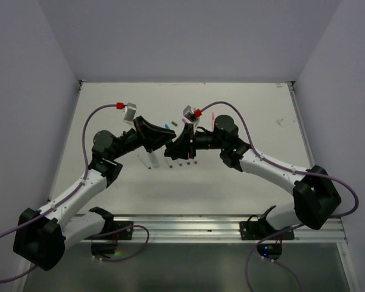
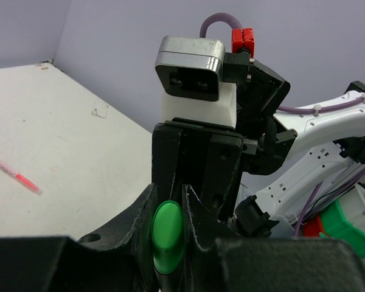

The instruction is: Open the pen caps

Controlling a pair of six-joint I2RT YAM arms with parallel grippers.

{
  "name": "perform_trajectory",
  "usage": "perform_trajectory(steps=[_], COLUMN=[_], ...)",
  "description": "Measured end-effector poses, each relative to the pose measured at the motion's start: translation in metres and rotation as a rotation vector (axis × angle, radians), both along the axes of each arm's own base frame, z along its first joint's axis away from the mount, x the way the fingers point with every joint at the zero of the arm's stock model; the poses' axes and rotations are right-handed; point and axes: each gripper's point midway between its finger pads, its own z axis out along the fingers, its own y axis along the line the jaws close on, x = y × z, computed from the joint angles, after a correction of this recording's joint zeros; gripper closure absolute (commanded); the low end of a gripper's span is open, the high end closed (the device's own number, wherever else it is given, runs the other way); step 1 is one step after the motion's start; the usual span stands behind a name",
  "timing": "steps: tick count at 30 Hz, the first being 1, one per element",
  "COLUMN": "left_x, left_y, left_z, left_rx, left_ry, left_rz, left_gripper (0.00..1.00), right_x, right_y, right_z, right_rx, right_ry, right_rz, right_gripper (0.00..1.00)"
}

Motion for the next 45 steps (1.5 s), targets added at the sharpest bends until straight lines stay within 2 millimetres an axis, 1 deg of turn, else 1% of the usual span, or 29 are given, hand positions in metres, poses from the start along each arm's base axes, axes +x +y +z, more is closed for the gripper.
perform_trajectory(steps=[6, 12, 21, 28, 40, 44, 45], left_x=[0.000, 0.001, 0.002, 0.008, 0.018, 0.021, 0.024], left_y=[-0.004, -0.009, -0.016, -0.016, -0.014, -0.012, -0.011], left_z=[-0.002, 0.008, 0.015, 0.032, 0.041, 0.050, 0.056], left_rx=[0.012, 0.039, 0.069, 0.072, 0.107, 0.120, 0.110], left_ry=[-0.002, 0.000, -0.002, -0.033, -0.052, -0.066, -0.072], left_rz=[-0.036, -0.081, -0.170, -0.176, -0.162, -0.166, -0.149], left_gripper=[1.00, 1.00, 1.00, 1.00, 1.00, 1.00, 1.00], right_x=[0.000, 0.003, 0.007, 0.017, 0.027, 0.032, 0.030], right_y=[-0.003, -0.005, -0.010, -0.006, 0.000, 0.002, 0.003], right_z=[-0.007, -0.004, -0.003, 0.004, 0.010, 0.016, 0.012], right_rx=[0.004, 0.038, 0.080, 0.128, 0.168, 0.176, 0.160], right_ry=[-0.025, -0.098, -0.172, -0.216, -0.230, -0.242, -0.240], right_rz=[0.009, 0.000, -0.025, -0.058, -0.077, -0.081, -0.062], right_gripper=[1.00, 1.00, 1.00, 1.00, 1.00, 1.00, 1.00])
